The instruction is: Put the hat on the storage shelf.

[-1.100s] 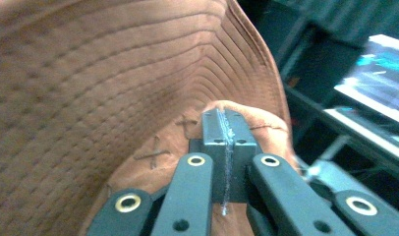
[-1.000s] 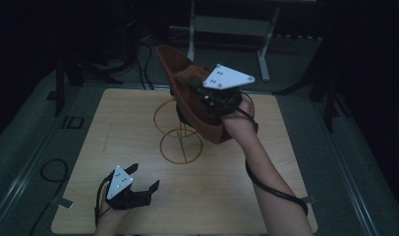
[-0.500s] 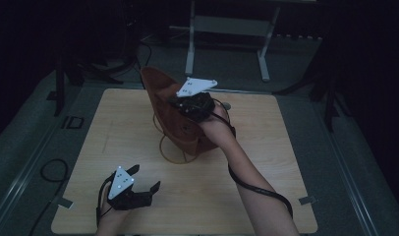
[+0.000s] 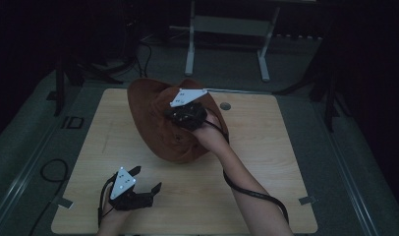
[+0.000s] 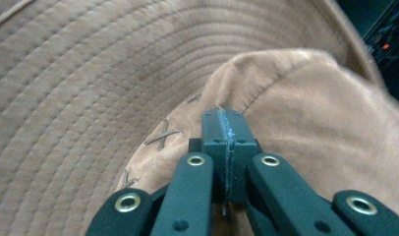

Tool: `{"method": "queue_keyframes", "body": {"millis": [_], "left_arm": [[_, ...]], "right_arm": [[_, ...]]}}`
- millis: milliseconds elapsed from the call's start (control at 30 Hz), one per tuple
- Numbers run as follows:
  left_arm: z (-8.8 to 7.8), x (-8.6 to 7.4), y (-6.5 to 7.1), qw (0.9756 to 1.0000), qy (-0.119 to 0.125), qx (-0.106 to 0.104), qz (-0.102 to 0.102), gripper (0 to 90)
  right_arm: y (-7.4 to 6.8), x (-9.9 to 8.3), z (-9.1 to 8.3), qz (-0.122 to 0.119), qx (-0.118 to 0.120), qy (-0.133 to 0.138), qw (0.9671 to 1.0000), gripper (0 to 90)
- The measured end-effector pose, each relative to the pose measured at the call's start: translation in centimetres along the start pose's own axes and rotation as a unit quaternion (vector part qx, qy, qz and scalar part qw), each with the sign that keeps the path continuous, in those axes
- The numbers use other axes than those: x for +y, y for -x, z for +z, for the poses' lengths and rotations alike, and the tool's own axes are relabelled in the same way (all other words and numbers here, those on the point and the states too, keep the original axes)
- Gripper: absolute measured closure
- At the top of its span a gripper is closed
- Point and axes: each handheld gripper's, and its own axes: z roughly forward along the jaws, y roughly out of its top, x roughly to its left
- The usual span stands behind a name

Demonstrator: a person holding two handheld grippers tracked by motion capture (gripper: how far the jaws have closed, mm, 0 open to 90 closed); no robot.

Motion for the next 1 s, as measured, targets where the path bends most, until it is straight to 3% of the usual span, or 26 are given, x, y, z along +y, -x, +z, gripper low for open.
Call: {"method": "queue_keyframes", "body": {"millis": [100, 367, 700, 800, 1000], "left_arm": [[0.1, -0.1, 0.1, 1.0, -0.001, 0.0, 0.0, 10.4], [0.1, -0.1, 0.1, 1.0, 0.0, -0.001, -0.001, 10.4], [0.2, -0.3, 0.1, 0.9999, 0.01, 0.003, -0.001, 10.4], [0.2, -0.3, 0.1, 1.0, 0.007, 0.003, 0.001, 10.4], [0.2, -0.4, 0.1, 0.9999, 0.01, 0.008, 0.001, 10.3]], "right_arm": [[-0.8, -0.7, 0.8, -0.017, 0.007, -0.019, 0.9996, 89.8], [-0.9, -1.2, 0.4, -0.007, 0.014, 0.005, 0.9999, 86.0], [-1.2, -1.3, -1.7, -0.008, 0.011, 0.036, 0.9993, 61.0], [-1.0, -1.3, -2.7, 0.014, 0.016, 0.054, 0.9983, 53.1], [-0.9, -1.8, -4.6, 0.019, 0.021, 0.069, 0.9972, 39.1]]}}
